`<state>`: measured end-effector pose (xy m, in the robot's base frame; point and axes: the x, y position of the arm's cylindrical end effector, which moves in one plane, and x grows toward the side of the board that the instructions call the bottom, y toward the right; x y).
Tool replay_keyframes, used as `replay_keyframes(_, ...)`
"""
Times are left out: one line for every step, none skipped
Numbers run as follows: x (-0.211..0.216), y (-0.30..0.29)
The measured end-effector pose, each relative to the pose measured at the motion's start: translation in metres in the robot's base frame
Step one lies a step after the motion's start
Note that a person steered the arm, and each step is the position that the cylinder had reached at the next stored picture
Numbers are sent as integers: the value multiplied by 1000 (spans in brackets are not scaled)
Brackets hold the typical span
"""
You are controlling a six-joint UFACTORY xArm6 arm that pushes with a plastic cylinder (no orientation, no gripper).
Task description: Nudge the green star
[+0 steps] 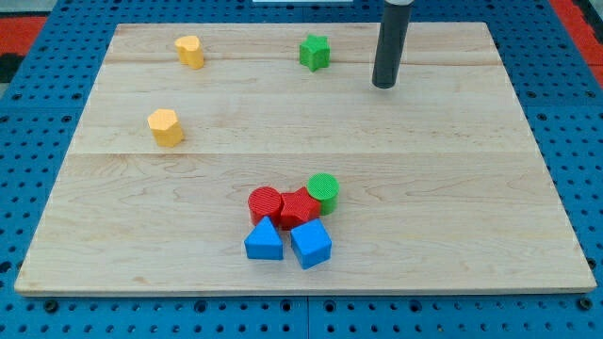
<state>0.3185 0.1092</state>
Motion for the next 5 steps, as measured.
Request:
replay_keyframes(0, 0)
replay_keyframes(-3, -2)
replay_keyframes(-35, -3)
replay_keyframes(-64, -33)
replay_keyframes(-98, -83)
